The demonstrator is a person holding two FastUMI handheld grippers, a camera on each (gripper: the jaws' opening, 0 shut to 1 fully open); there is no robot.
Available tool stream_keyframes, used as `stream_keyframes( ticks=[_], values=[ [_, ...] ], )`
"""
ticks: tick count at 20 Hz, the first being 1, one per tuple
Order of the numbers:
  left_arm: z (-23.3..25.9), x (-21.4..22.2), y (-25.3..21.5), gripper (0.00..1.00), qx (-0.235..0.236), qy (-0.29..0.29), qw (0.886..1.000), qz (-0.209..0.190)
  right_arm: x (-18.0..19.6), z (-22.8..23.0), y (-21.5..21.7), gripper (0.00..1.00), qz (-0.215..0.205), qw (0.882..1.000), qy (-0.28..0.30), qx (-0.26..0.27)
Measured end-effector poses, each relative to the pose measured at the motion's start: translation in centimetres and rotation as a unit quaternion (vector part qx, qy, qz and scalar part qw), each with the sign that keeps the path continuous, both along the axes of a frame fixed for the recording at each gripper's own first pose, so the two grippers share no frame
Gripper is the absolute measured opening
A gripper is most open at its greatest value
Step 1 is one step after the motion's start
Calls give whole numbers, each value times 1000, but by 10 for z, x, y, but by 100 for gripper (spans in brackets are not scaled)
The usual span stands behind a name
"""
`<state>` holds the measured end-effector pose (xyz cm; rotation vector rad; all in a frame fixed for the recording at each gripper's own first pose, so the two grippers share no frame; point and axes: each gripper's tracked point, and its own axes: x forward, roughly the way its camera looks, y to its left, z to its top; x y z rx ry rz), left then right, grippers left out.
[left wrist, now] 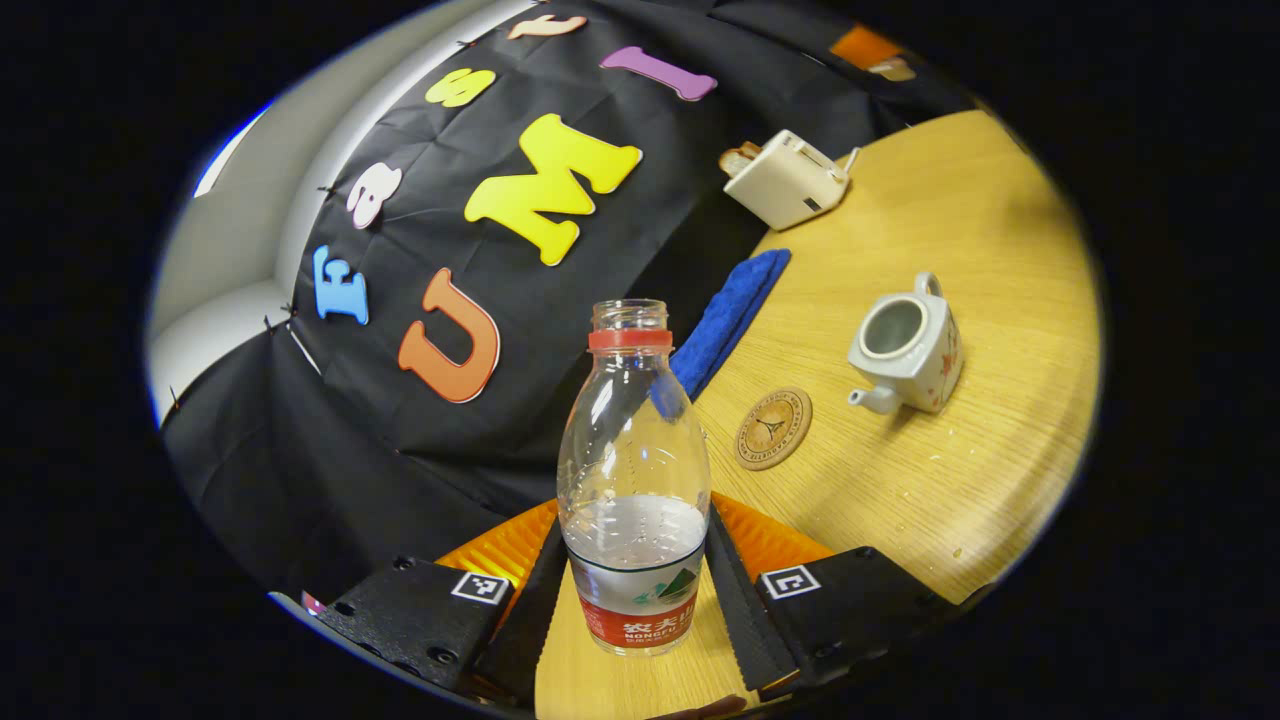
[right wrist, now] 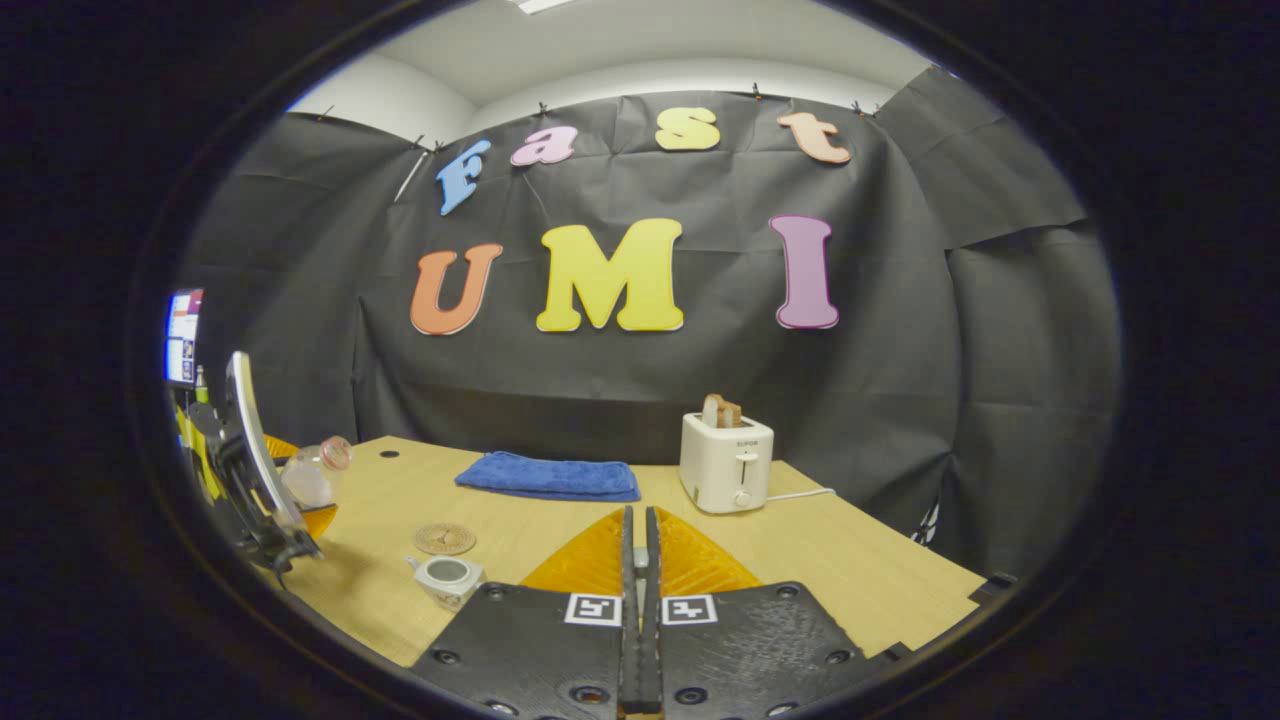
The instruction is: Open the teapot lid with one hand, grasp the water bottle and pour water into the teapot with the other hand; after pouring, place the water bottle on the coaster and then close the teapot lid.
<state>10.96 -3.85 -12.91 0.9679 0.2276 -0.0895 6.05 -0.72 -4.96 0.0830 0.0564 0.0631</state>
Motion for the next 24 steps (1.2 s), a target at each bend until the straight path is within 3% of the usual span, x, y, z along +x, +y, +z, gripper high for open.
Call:
stream_keyframes(
  ticks=[3,4,10,16,24],
  values=[
    [-7,-1,-4,80,30,18,999,4,-2,1,-3,0,-3,1000,-2,-2],
    [-7,-2,-5,76,43,19,999,4,-1,1,-4,0,-4,1000,-1,-1],
    [-12,3,-8,76,166,18,986,-3,3,-3,-16,0,-16,1000,7,2],
    [-14,8,-21,76,258,19,966,-26,4,-2,-28,0,-28,1000,8,11],
    [-9,2,-41,76,367,15,928,-57,5,-1,-38,0,-38,999,8,13]
  ],
)
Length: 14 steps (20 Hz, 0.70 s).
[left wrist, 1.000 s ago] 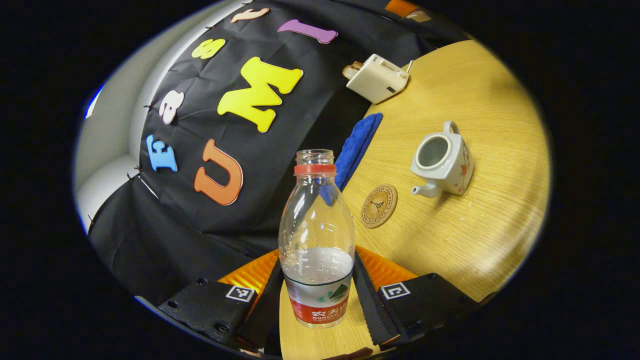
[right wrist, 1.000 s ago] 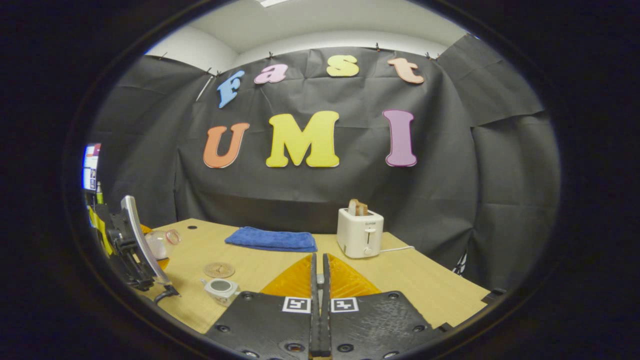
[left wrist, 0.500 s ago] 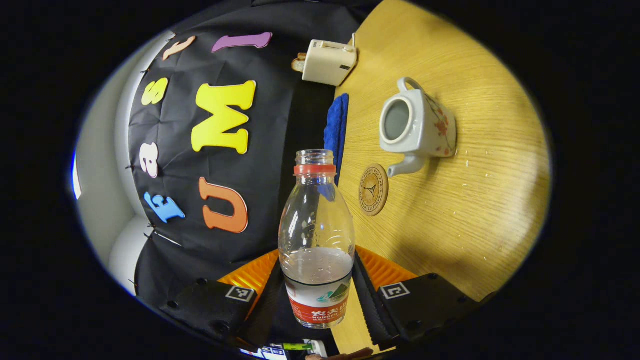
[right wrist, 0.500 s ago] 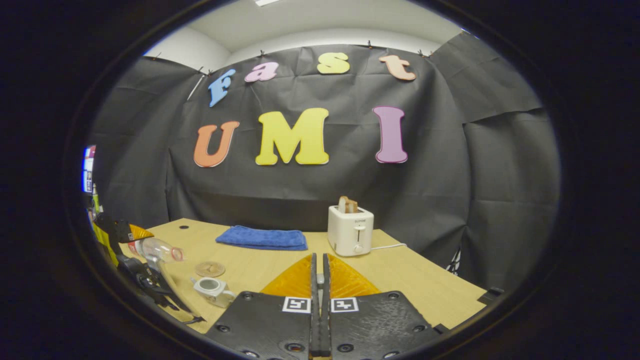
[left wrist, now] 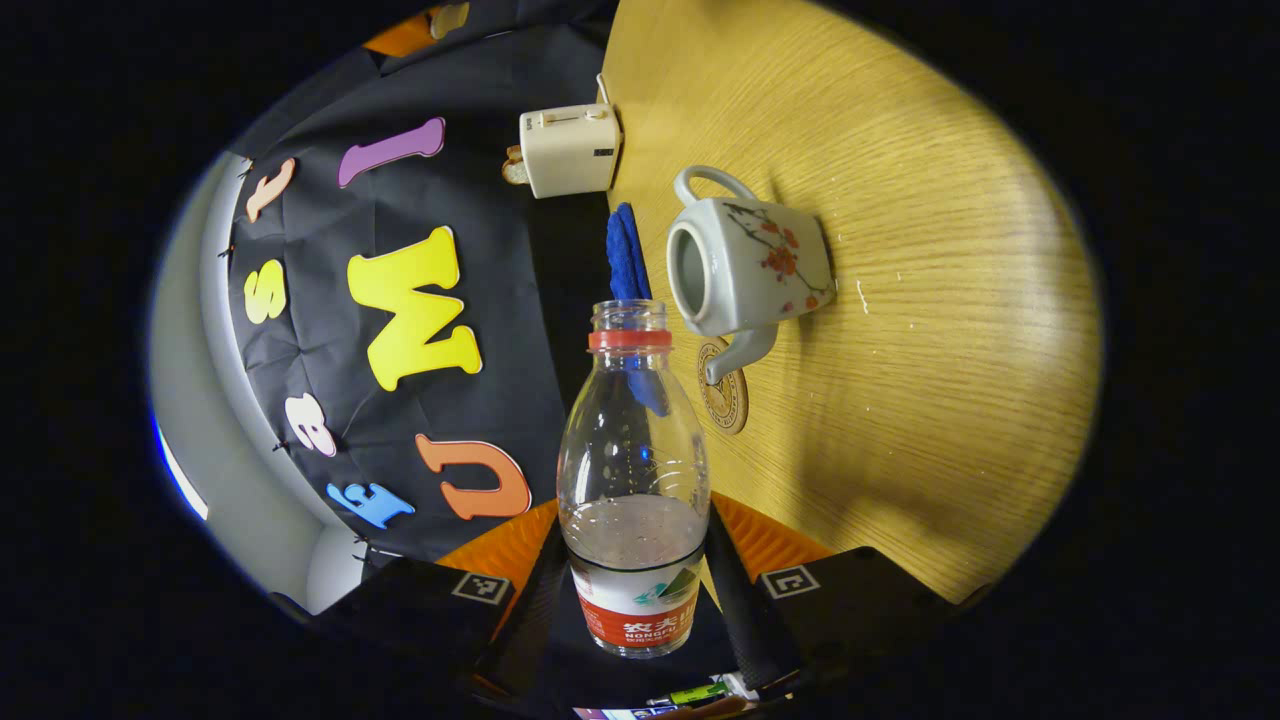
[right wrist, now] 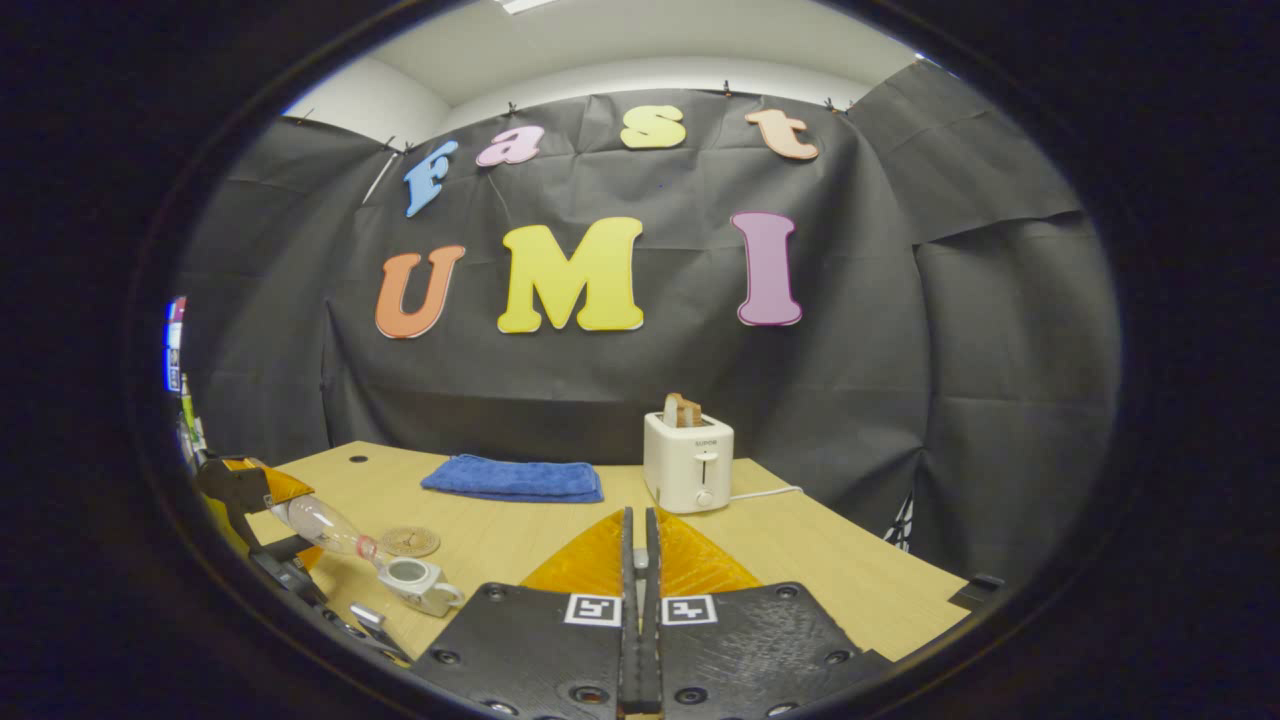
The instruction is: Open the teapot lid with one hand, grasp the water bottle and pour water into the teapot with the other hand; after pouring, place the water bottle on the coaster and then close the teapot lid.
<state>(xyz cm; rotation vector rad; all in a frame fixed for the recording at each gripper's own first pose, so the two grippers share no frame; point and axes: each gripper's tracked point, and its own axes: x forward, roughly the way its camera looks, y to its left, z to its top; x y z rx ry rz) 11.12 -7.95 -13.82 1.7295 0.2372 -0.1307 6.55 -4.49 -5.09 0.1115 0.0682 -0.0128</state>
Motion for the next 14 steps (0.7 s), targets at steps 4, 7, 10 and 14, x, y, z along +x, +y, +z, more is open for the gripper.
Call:
stream_keyframes(
  ticks=[4,7,10,14],
  values=[
    [6,0,-5,76,30,-3,1000,-5,0,0,-2,0,2,1000,0,6],
    [12,5,-8,80,56,-7,998,-9,-1,0,-2,0,3,1000,1,6],
    [17,5,-12,80,87,-8,996,-16,-1,1,-1,0,4,1000,1,5],
    [28,11,-13,76,129,-5,991,-24,-2,3,-2,0,4,1000,0,7]
  ],
)
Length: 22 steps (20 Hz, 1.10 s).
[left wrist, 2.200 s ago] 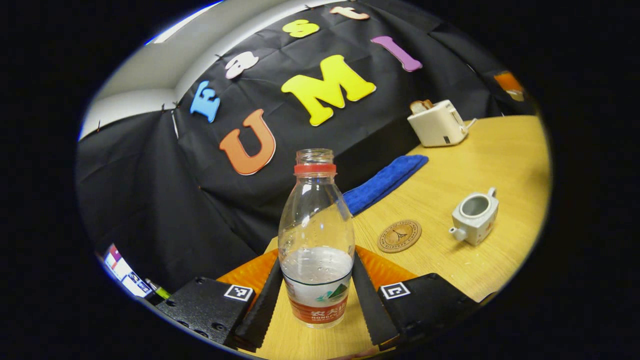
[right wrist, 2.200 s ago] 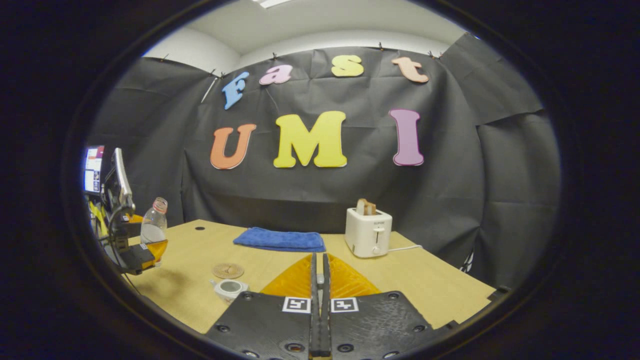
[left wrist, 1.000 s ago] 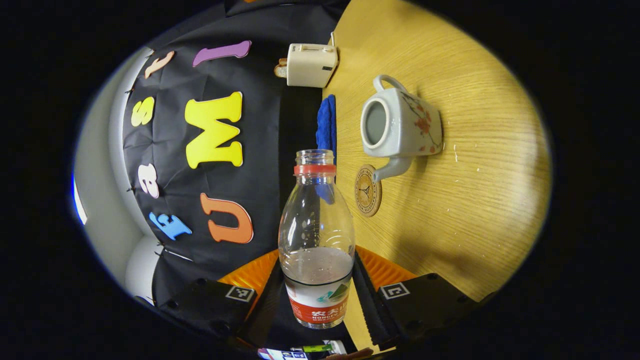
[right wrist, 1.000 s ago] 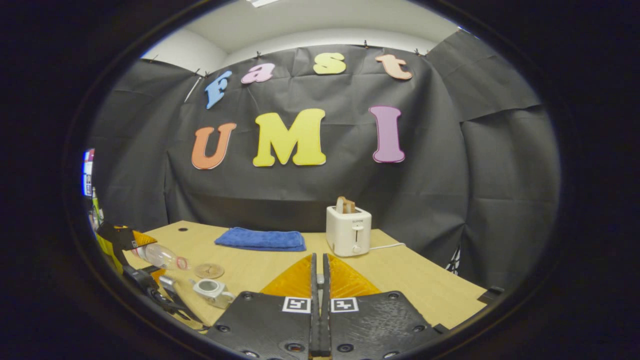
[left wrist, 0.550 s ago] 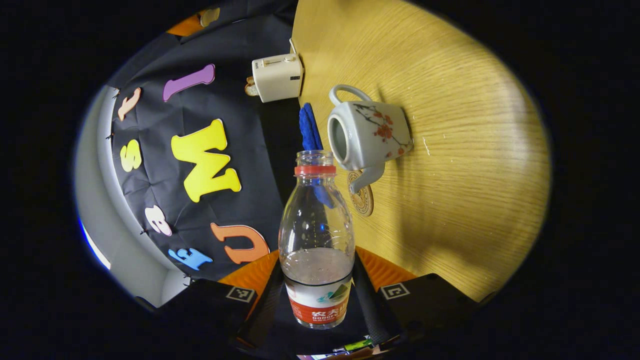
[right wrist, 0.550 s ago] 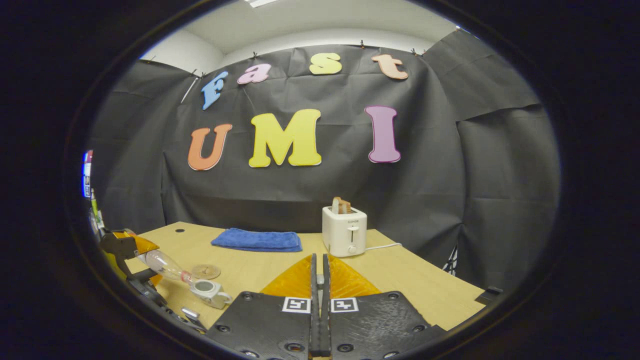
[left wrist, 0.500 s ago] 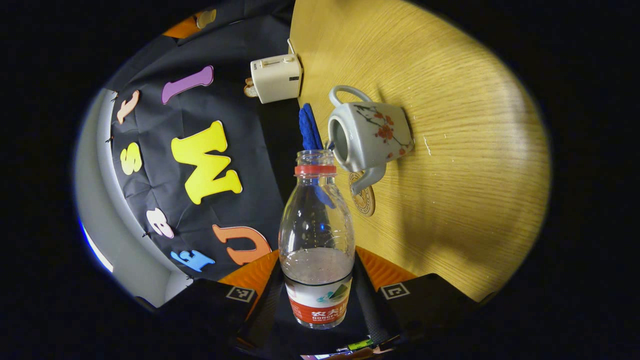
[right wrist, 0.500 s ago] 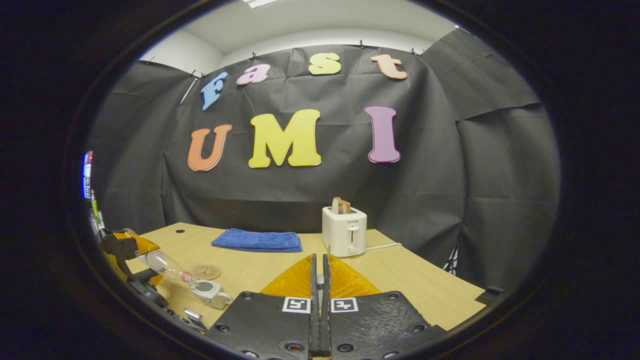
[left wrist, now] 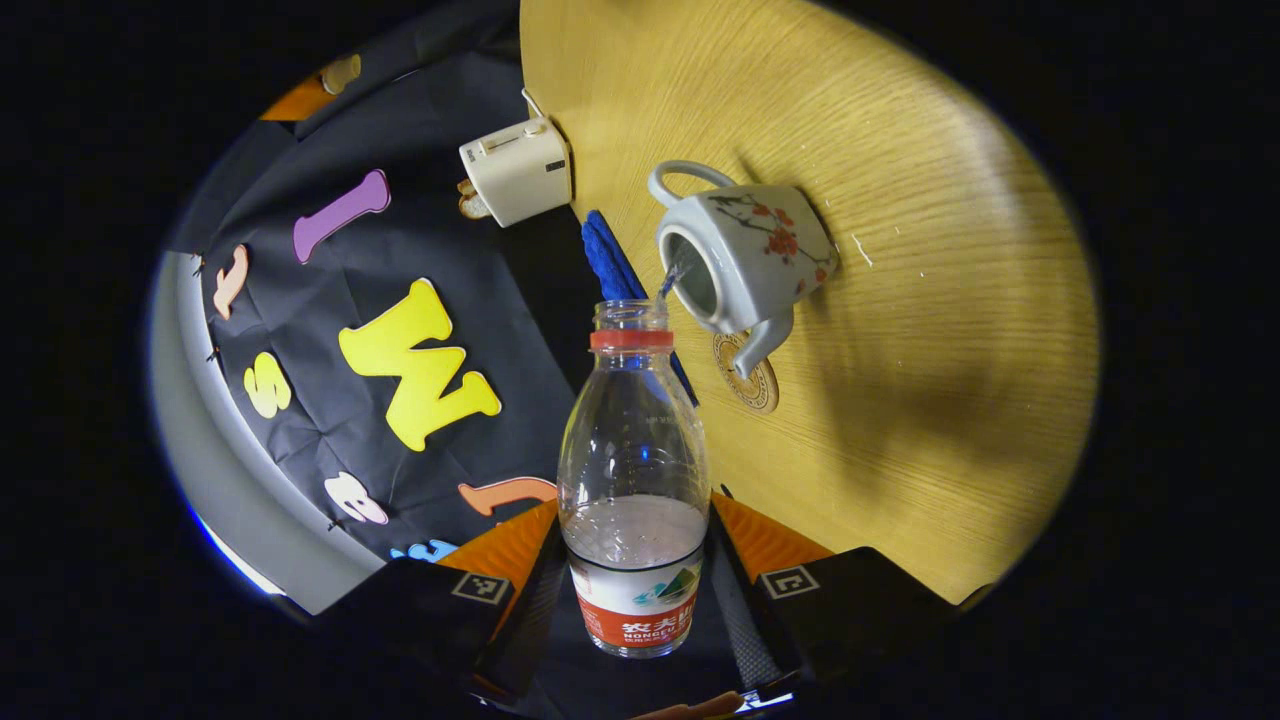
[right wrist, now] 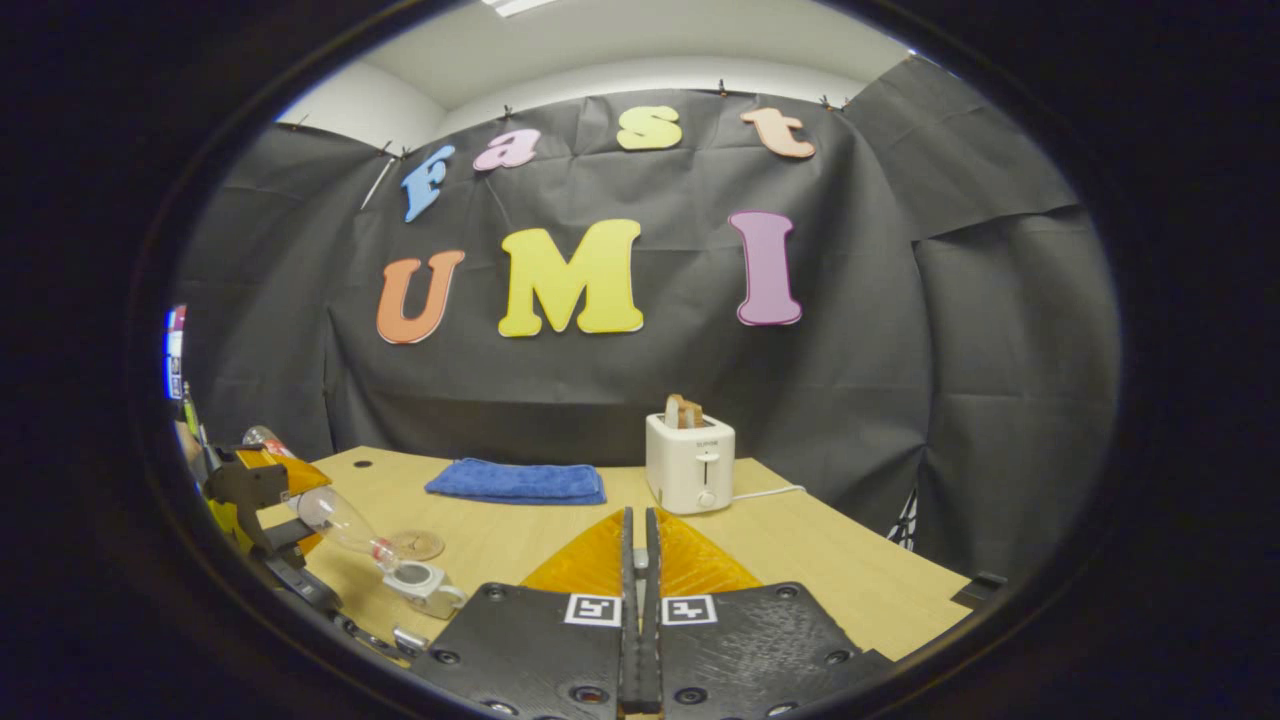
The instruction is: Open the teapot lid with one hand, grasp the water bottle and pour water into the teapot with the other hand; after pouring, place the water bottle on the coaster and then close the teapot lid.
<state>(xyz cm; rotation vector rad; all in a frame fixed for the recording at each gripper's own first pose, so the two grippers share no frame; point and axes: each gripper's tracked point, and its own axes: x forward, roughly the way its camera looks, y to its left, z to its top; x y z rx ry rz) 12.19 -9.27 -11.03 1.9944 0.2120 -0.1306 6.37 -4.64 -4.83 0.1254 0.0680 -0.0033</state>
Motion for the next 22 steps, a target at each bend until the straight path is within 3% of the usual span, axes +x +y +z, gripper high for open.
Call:
stream_keyframes(
  ticks=[7,11,12,15,21,22],
  values=[
    [8,-1,-3,76,56,10,998,-3,0,-2,1,0,1,1000,3,3],
    [12,-4,-1,80,81,14,997,-1,-1,-1,1,0,1,1000,3,2],
    [13,-5,-2,76,86,13,996,-1,-1,-1,2,0,2,1000,3,2],
    [17,-7,1,76,96,10,995,7,-1,-1,1,0,1,1000,4,2],
    [16,-10,-1,76,104,16,994,3,-1,-1,-1,0,0,1000,4,0],
    [15,-11,-1,80,106,16,994,4,0,-1,-2,0,-1,1000,5,0]
  ],
)
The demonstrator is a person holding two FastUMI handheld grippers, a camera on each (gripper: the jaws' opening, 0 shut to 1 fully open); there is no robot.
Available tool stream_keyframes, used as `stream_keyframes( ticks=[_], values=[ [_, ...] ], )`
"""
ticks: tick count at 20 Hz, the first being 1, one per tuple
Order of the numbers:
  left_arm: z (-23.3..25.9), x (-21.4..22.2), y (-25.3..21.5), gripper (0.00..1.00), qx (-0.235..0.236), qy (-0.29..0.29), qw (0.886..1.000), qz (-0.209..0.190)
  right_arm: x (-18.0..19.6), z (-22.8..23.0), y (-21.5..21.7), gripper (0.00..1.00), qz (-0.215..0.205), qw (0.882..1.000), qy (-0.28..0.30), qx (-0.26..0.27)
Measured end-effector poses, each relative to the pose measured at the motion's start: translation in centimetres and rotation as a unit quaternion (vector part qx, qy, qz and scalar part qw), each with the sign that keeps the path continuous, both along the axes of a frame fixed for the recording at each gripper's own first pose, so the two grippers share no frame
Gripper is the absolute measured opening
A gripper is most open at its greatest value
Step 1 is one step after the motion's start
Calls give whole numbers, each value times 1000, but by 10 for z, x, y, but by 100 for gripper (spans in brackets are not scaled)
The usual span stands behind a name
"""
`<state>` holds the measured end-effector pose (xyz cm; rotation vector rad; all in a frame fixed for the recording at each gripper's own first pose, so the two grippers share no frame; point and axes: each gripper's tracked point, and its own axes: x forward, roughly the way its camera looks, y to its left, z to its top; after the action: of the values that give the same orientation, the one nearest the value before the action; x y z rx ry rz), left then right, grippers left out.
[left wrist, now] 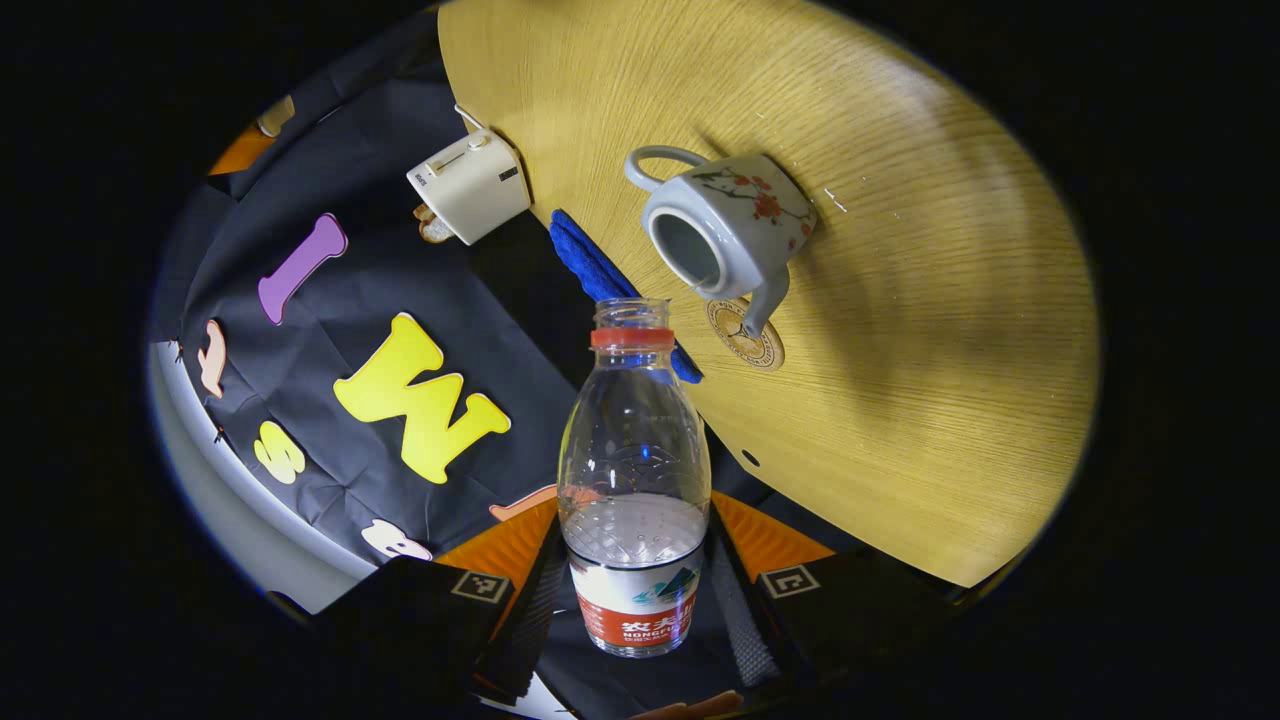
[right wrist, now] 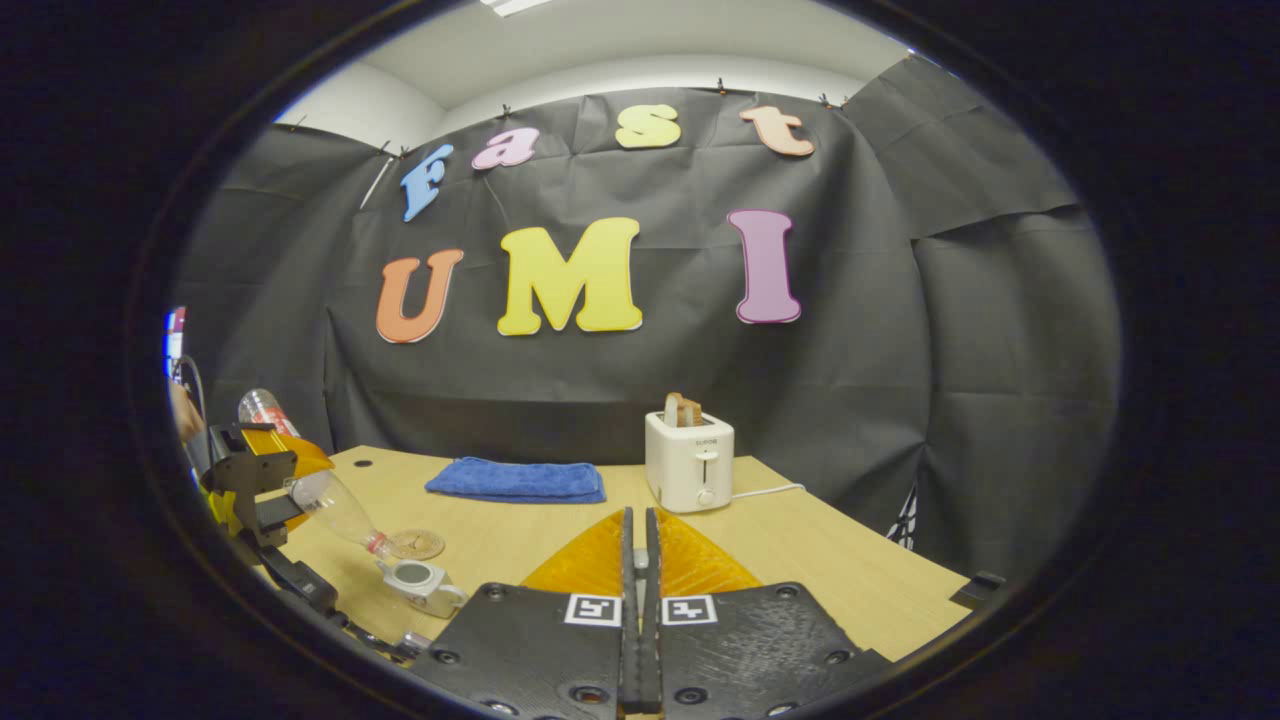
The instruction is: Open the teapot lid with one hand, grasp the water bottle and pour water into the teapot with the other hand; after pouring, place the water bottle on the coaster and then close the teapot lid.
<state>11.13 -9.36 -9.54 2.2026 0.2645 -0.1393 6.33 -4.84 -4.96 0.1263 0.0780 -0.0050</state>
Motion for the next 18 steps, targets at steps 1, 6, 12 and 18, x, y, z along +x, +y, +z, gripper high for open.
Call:
stream_keyframes(
  ticks=[1,6,12,18],
  values=[
    [0,0,0,76,1,0,1000,0,1,-1,0,0,0,1000,1,0],
    [1,-1,0,76,-3,1,1000,-1,1,-2,0,0,0,1000,4,-1],
    [10,2,-8,76,-20,-17,999,-18,3,-4,-1,0,-2,1000,5,-3],
    [17,1,-12,75,-97,-16,995,-15,1,0,-7,0,-11,1000,0,14]
  ],
)
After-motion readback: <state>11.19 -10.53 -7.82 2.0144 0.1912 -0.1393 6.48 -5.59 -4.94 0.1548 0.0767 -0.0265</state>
